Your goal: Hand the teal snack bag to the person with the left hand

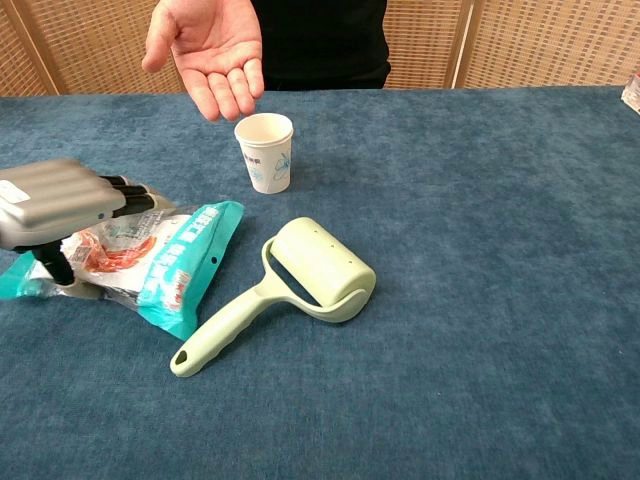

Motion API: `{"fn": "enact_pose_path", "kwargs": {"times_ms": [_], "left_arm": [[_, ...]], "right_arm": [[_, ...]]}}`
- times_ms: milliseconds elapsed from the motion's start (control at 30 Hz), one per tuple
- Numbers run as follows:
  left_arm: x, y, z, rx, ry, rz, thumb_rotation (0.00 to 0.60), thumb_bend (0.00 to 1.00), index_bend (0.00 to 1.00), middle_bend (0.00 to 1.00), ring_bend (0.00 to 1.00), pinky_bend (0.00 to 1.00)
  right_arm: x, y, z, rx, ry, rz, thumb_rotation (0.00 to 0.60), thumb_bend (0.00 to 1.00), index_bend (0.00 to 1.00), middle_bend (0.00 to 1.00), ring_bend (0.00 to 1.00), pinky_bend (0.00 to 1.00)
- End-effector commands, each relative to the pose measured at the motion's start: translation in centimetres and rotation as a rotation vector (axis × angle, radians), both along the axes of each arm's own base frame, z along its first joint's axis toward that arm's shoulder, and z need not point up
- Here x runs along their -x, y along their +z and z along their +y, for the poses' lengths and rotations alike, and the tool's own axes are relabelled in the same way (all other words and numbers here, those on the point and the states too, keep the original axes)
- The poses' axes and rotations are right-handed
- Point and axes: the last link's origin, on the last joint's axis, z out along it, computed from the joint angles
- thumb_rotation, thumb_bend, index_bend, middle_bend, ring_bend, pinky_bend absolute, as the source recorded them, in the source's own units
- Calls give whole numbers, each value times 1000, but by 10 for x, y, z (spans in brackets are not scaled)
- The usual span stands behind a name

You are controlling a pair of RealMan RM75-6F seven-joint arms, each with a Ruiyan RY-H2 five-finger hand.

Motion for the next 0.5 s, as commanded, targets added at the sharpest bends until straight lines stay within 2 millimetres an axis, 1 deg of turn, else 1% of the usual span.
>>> {"fn": "enact_pose_path", "kwargs": {"times_ms": [33, 100, 200, 333, 400, 500], "left_arm": [[-7, -2, 0, -20, -24, -25, 600, 207, 721, 786, 688, 729], [-8, -2, -1, -34, -31, -52, 600, 222, 761, 830, 727, 756], [-9, 2, -2, -51, -39, -102, 600, 232, 777, 843, 740, 766], [-13, 19, -5, -70, -52, -201, 600, 232, 777, 844, 741, 766], [-20, 40, -10, -100, -81, -278, 600, 231, 777, 843, 740, 766], [-32, 71, -18, -133, -129, -341, 600, 232, 777, 843, 741, 766]], "right_arm": [[0, 1, 0, 0, 0, -4, 600, 0, 0, 0, 0, 0], [0, 2, 0, 0, 0, -6, 600, 0, 0, 0, 0, 0], [1, 2, 0, -1, 0, -6, 600, 0, 0, 0, 0, 0], [1, 1, 0, -2, 0, -4, 600, 0, 0, 0, 0, 0], [1, 1, 0, -3, -2, -3, 600, 0, 0, 0, 0, 0], [0, -1, 0, -8, 1, -3, 600, 0, 0, 0, 0, 0]]}}
